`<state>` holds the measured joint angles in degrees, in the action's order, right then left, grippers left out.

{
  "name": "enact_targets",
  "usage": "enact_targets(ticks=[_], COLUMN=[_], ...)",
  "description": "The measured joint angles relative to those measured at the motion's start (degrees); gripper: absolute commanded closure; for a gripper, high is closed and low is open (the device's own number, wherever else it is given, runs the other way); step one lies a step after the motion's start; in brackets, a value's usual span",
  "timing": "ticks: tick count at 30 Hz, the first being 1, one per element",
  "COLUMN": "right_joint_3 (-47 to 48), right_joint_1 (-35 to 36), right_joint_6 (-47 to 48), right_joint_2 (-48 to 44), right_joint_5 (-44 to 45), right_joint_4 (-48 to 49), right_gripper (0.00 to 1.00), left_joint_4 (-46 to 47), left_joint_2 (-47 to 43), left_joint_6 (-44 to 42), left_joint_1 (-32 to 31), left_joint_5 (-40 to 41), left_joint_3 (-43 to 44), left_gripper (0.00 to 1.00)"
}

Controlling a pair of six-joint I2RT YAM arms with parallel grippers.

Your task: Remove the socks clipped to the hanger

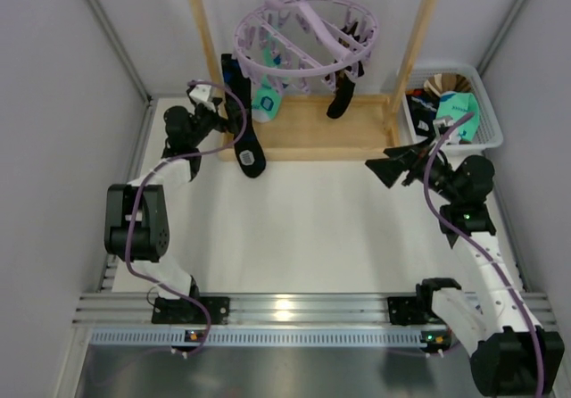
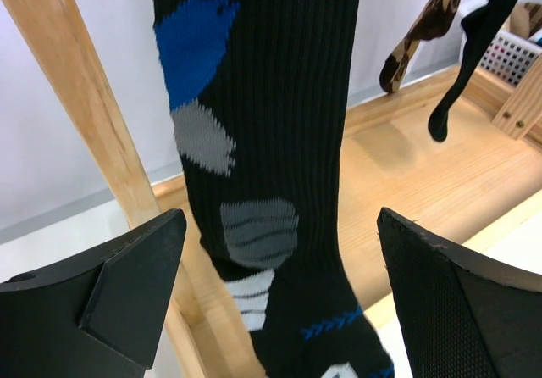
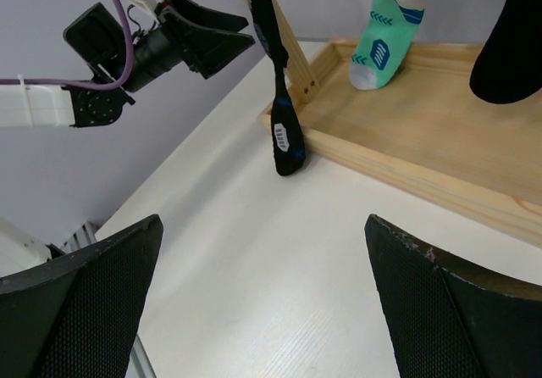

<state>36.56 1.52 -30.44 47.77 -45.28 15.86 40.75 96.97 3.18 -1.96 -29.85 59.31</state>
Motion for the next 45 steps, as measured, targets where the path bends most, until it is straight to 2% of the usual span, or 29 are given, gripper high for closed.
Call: enact_targets(ticks=[6,15,21,29,32,33,35,36,38,45], right_joint_3=[-0.02,-0.02,0.0,0.0,0.0,0.0,0.0,0.02,0.35,2.1], right_joint_1=[2.54,4.5,6.54,8.24,8.7,8.9,9.2,9.31,9.6,9.79], right_joint_6=[0.59,2.25,3.15,4.55,4.92,4.94,4.96,4.96,4.98,5.35], right_joint_2=[0.72,0.7,0.72,0.72,0.72,0.72,0.72,0.72,0.7,-1.44], right_joint_5=[0.66,2.21,3.39,5.03,5.53,5.75,6.21,6.25,6.6,9.51], right_joint_4=[-0.02,-0.09,-0.13,-0.57,-0.63,-0.68,-0.76,-0.76,-1.11,-3.61], right_gripper=[0.0,0.01,0.01,0.02,0.02,0.02,0.02,0.02,0.03,0.04], left_joint_4=[-0.22,0.02,-0.09,-0.24,-0.31,-0.37,-0.46,-0.52,-0.48,-0.46], left_joint_2=[-0.09,5.7,9.53,11.41,10.8,10.21,8.41,7.3,4.33,-7.15], left_joint_6=[-0.52,2.38,1.77,1.73,1.38,1.49,1.33,1.27,1.57,3.06], left_joint_1=[0.02,-0.76,-5.14,-7.65,-8.5,-9.03,-10.32,-11.15,-13.27,-23.19], left_joint_5=[0.39,-3.04,-1.55,-0.52,1.46,2.25,4.42,5.84,9.33,26.84], left_joint_3=[-0.28,7.04,9.27,11.17,10.62,10.05,8.31,7.34,4.83,-3.72], left_gripper=[0.02,0.02,0.02,0.32,0.55,0.67,0.78,0.94,1.0,1.0])
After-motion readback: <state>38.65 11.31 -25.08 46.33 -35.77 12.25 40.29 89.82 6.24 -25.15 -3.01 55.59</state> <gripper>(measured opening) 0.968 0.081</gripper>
